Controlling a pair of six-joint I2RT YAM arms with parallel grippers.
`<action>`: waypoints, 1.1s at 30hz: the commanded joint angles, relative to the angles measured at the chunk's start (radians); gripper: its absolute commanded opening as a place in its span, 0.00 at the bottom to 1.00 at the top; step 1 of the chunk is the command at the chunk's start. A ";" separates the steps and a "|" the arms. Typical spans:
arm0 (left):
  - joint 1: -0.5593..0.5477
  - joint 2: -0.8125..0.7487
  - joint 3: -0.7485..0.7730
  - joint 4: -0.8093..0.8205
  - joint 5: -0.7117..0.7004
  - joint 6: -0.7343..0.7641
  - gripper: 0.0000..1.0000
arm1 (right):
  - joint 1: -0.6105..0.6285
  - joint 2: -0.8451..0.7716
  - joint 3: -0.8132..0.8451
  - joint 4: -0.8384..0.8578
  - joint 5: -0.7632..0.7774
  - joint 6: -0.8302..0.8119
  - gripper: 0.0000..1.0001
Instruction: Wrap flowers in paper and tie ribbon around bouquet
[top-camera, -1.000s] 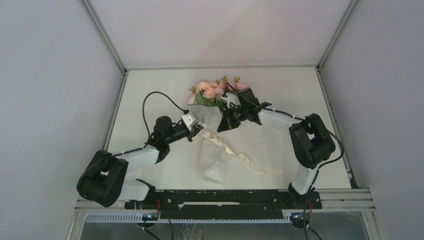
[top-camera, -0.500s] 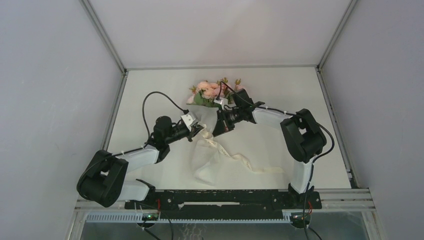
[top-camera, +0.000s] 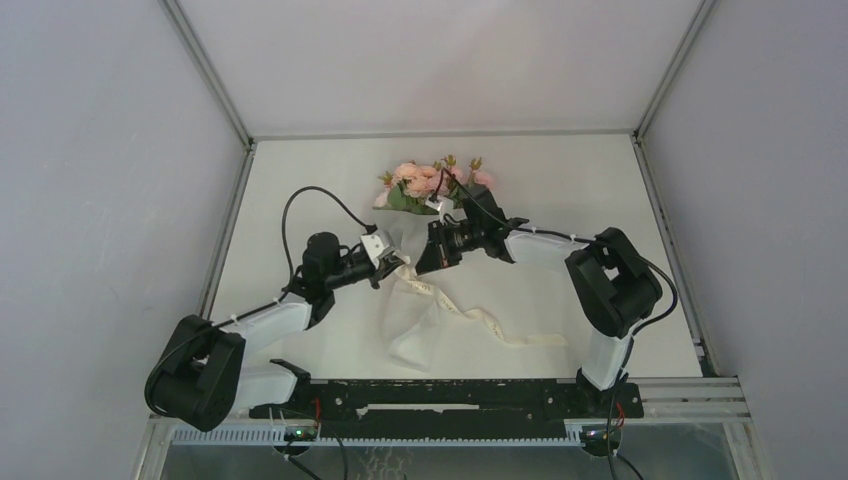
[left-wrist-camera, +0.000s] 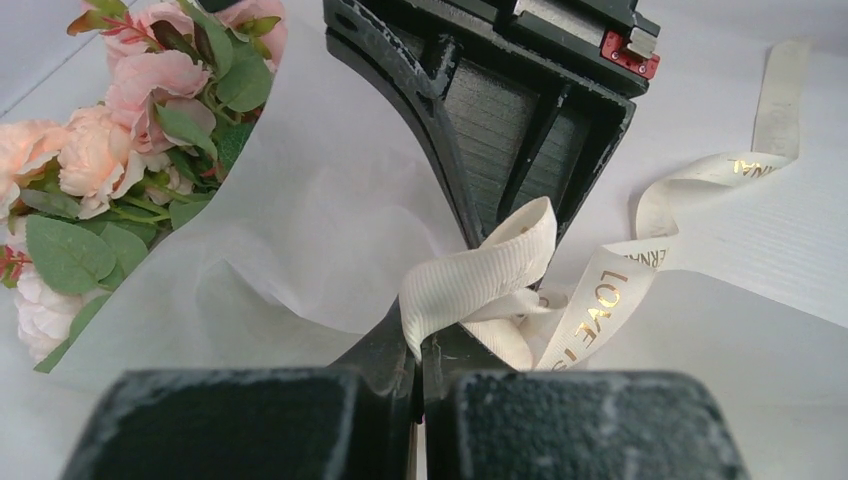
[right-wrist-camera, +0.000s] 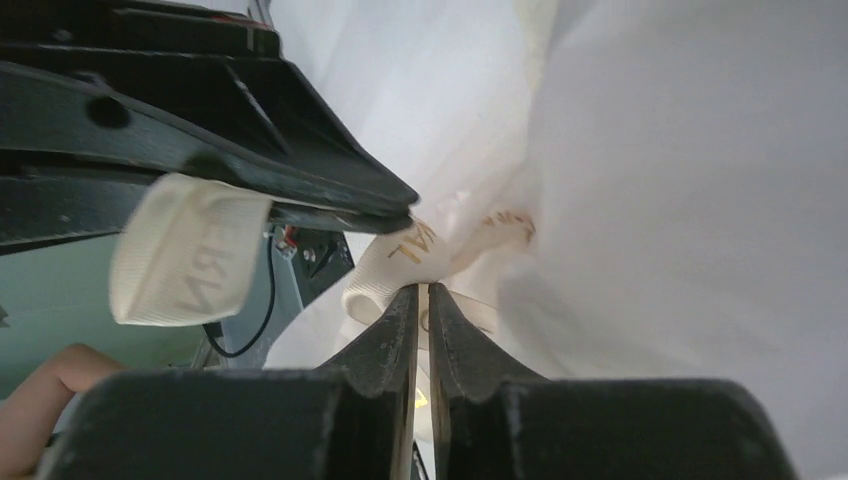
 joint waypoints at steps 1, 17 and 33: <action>0.017 -0.033 0.002 0.016 0.001 0.011 0.00 | 0.011 -0.006 -0.001 0.165 0.008 0.085 0.16; 0.026 -0.036 -0.016 0.039 -0.068 -0.050 0.00 | 0.038 -0.132 -0.061 0.127 0.083 -0.018 0.52; 0.026 -0.054 -0.026 0.018 -0.173 -0.091 0.00 | 0.038 -0.127 -0.060 0.084 0.232 -0.006 0.00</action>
